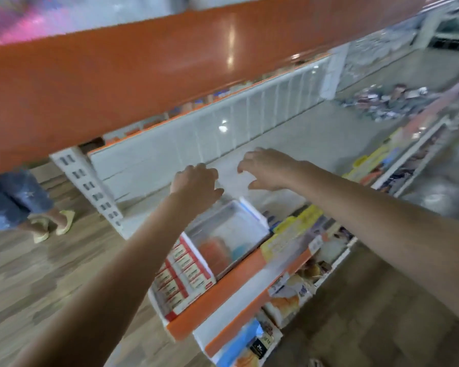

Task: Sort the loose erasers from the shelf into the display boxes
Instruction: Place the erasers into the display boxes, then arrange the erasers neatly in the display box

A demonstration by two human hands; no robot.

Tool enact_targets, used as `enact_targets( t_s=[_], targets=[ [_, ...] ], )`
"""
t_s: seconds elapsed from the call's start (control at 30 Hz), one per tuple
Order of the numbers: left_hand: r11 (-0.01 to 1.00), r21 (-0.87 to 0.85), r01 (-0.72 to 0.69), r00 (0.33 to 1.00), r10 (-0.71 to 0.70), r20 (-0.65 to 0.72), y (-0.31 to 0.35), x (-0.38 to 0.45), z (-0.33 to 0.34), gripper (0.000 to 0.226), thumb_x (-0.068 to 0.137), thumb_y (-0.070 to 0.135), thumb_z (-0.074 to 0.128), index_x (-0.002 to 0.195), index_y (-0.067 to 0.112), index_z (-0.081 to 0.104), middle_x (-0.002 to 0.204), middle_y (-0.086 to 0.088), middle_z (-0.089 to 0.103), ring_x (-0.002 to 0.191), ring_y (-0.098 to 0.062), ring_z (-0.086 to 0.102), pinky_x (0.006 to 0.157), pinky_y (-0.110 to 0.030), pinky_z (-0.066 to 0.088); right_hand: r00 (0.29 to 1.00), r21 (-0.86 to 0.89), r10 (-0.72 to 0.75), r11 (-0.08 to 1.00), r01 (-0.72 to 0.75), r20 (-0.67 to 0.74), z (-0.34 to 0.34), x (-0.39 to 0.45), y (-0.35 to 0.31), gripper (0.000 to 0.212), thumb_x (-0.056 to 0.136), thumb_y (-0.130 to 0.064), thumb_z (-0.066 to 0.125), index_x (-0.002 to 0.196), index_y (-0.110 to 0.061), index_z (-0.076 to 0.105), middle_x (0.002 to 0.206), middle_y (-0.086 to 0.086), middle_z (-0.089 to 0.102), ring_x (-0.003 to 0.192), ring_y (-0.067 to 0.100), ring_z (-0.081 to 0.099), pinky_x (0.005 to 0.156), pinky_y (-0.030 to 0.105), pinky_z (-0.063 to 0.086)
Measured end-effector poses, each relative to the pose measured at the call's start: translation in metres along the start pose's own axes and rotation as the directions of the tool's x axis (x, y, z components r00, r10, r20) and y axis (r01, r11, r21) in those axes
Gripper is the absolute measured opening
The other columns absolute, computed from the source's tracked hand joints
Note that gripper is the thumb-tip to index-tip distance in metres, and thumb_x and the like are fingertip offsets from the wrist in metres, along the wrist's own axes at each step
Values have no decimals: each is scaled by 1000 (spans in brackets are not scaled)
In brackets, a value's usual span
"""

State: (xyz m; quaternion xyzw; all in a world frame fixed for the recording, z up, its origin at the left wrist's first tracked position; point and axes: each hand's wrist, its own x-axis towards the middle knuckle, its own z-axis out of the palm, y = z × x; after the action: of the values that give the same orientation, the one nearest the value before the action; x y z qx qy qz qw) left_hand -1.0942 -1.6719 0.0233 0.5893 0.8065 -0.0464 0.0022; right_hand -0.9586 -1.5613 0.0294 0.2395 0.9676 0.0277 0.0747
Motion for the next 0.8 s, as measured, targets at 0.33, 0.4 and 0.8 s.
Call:
enact_targets(
  t_s=[0.33,0.4,0.8],
  targets=[
    [958,0,-287,958,287,20,255,127,-18,54,90,46,52,133,15,45,133,-13,45,120,-33,47,96,-40,40,894,6,443,896,-444,67,46,-115,234,51,92,-24,52,140,-20,35,141,8,38,127,28,38,101,41,38],
    [949,-17,-314,949,314,28,311,150,-23,54,90,46,51,133,16,45,133,-12,44,120,-33,46,95,-39,41,861,10,503,863,-505,78,56,-140,284,51,92,-23,52,140,-17,35,138,10,40,125,30,40,100,43,40],
    [929,-171,-328,936,344,72,502,292,-24,32,94,24,52,120,4,52,116,-6,57,107,-27,56,68,-20,41,764,179,625,743,-645,163,106,-186,493,49,97,-19,43,144,-7,30,147,12,35,130,28,40,102,36,38]
  ],
)
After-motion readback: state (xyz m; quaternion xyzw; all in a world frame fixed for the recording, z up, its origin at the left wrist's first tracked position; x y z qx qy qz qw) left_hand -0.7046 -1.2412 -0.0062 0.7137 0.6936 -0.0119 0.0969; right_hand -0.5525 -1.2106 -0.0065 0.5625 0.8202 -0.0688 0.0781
